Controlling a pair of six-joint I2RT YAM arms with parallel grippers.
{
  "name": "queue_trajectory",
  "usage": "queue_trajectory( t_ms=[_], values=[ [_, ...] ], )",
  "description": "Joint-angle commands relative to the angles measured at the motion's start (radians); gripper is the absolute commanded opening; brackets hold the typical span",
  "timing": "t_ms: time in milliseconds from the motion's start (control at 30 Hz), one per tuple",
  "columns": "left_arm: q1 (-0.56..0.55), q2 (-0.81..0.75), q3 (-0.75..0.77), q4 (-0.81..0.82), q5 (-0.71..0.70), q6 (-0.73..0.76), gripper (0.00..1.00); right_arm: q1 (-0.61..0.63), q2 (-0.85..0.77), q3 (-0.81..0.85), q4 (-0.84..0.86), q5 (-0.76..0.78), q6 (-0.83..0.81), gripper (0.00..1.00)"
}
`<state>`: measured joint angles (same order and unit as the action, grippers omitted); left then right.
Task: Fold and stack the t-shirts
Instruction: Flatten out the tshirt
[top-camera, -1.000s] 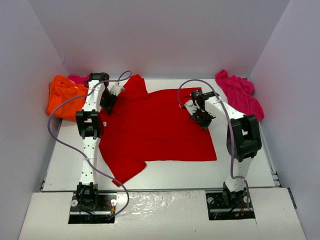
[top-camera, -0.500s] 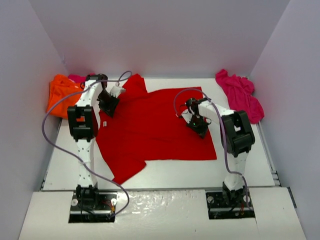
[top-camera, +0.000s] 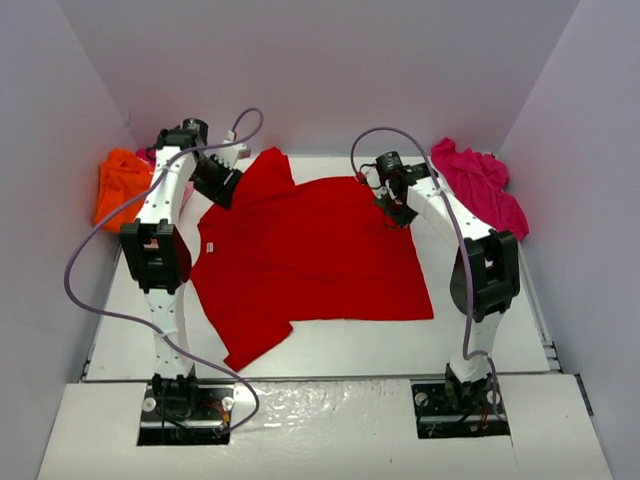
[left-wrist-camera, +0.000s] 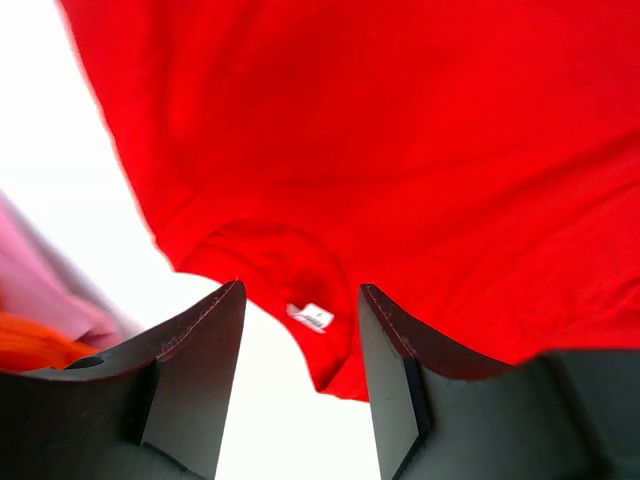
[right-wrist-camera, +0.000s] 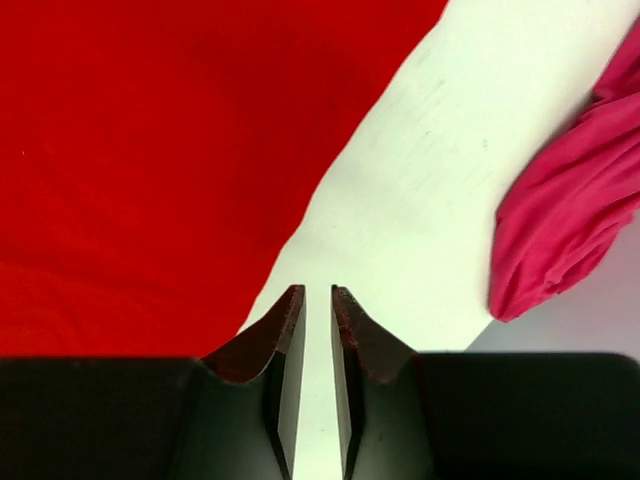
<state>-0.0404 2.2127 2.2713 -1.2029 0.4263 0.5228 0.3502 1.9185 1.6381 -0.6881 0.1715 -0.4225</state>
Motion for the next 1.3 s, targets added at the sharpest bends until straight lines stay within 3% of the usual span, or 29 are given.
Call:
queue_trajectory(
  t_ms=[0, 167, 367, 533, 800, 1267],
  values=[
    [-0.055, -0.024, -0.087, 0.012, 0.018, 0.004, 0.46, 0.015, 0.086, 0.102, -0.033, -0.01, 0.02, 0.08],
    [-0.114, -0.018, -0.184, 0.048, 0.003, 0.003, 0.45, 0.03, 0.201, 0.147, -0.053, -0.05, 0.019, 0.01],
    [-0.137, 0.019, -0.213, 0.032, 0.016, 0.003, 0.39, 0.036, 0.249, 0.12, -0.059, -0.072, 0.011, 0.0],
    [-0.142, 0.01, -0.29, 0.034, 0.025, 0.028, 0.34, 0.047, 0.238, 0.032, -0.069, -0.107, 0.0, 0.0],
    [-0.153, 0.056, -0.355, -0.1, 0.034, 0.118, 0.31, 0.067, 0.19, -0.122, -0.119, -0.133, -0.047, 0.0],
    [-0.153, -0.097, -0.713, -0.064, 0.049, 0.205, 0.24, 0.092, 0.103, -0.339, -0.112, -0.144, -0.056, 0.0]
  ],
)
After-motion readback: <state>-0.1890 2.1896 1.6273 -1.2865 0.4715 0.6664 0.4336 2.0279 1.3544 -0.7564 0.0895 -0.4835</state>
